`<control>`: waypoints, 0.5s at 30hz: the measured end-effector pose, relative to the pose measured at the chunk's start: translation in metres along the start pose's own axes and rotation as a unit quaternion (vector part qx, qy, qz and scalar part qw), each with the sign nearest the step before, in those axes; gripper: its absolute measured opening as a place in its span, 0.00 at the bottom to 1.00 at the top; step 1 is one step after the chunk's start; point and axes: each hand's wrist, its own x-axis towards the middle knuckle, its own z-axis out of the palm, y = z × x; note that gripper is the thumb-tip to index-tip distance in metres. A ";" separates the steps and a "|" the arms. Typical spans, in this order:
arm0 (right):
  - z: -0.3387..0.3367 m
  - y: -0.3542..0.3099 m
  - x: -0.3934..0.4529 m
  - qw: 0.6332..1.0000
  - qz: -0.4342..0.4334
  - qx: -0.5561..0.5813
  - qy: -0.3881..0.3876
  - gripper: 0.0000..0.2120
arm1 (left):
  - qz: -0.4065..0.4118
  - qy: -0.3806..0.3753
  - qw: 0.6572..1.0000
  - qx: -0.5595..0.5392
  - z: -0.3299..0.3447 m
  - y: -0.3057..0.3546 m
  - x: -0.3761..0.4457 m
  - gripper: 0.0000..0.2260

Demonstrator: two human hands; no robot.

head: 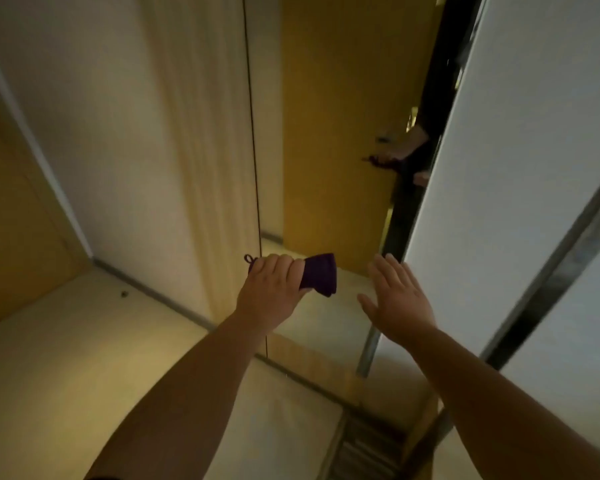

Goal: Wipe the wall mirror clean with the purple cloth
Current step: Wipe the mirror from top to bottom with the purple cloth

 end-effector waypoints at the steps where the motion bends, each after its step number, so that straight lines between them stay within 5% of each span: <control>1: -0.014 -0.004 0.012 1.000 -0.005 -0.004 0.018 0.33 | 0.000 0.015 1.000 0.009 -0.006 -0.011 0.011 0.18; 15: -0.138 0.025 0.198 0.972 -0.056 -0.091 0.208 0.39 | 0.006 0.184 0.981 0.058 -0.004 -0.119 0.220 0.18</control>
